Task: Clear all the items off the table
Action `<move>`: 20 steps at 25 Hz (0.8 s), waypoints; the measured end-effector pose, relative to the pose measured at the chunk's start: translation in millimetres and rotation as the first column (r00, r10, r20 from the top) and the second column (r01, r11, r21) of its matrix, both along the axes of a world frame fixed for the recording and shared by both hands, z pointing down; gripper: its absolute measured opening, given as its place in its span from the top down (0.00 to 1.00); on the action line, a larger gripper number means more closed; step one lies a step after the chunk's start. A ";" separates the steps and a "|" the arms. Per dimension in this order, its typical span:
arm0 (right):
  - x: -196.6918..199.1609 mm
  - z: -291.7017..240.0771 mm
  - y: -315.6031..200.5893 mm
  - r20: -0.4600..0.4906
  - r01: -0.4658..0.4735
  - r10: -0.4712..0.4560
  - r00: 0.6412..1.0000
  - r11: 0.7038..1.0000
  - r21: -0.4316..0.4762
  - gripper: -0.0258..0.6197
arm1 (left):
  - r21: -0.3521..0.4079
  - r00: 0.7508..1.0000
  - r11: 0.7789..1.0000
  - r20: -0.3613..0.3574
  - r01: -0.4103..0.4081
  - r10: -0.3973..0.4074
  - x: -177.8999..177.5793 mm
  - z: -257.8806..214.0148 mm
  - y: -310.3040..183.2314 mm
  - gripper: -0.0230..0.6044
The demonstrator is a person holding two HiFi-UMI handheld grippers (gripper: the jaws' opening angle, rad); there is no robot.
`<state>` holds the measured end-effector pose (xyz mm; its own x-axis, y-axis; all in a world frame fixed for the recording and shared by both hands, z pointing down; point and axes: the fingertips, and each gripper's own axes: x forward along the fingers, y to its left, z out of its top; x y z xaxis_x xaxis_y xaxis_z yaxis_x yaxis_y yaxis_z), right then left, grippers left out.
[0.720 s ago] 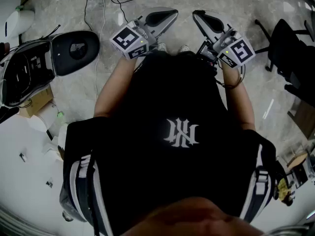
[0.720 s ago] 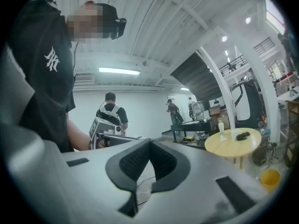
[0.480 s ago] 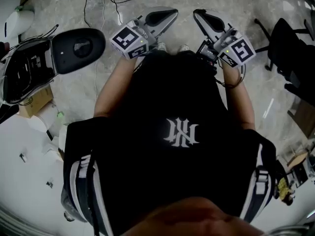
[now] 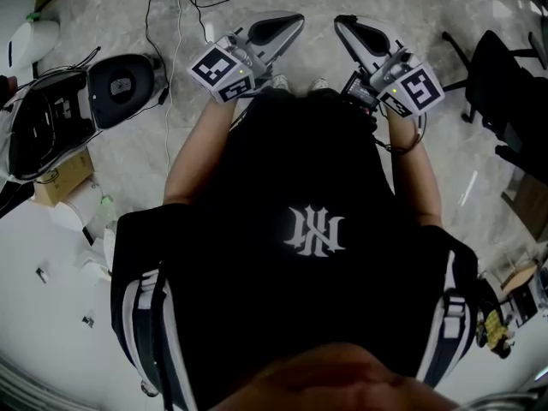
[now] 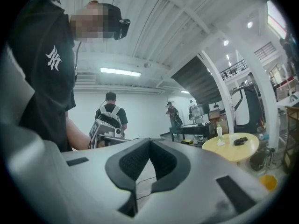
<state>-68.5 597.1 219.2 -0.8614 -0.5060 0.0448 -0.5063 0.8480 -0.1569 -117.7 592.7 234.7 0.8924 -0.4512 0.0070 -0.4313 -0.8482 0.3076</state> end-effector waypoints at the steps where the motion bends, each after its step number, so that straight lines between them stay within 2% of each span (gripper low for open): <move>1: 3.7 2.5 -2.2 -0.017 -0.011 0.011 1.000 1.000 0.002 0.95 | -0.001 1.000 1.000 -0.008 0.008 -0.008 -0.6 -0.4 -2.2 0.94; 3: 15.4 6.2 -9.1 -0.029 -0.036 0.036 0.999 0.999 0.000 0.95 | 0.006 1.000 1.000 -0.007 0.020 -0.020 0.9 -2.0 -7.5 0.94; 6: 41.7 6.5 -21.4 0.000 -0.060 0.060 0.998 0.998 -0.007 0.95 | 0.018 1.000 0.999 0.009 0.030 -0.030 13.3 -2.9 -18.0 0.94; 13: 84.8 18.9 -59.5 0.020 -0.032 0.033 0.999 0.999 -0.039 0.95 | -0.005 0.996 0.998 0.064 0.068 -0.067 51.2 9.6 -53.4 0.94; 15: 82.7 23.7 -76.6 0.017 -0.033 0.033 0.999 0.998 -0.044 0.95 | -0.018 0.996 0.998 0.061 0.065 -0.064 49.9 16.9 -70.4 0.94; 20: 49.5 40.4 -145.2 0.002 -0.051 0.051 0.999 0.996 -0.067 0.95 | -0.031 0.998 0.998 0.041 0.050 -0.048 14.0 37.1 -135.4 0.94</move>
<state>-19.0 452.0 259.7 -0.8346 -0.5455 0.0771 -0.5481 0.8083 -0.2148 -103.7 457.2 271.8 0.8679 -0.4935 0.0574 -0.4846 -0.8156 0.3162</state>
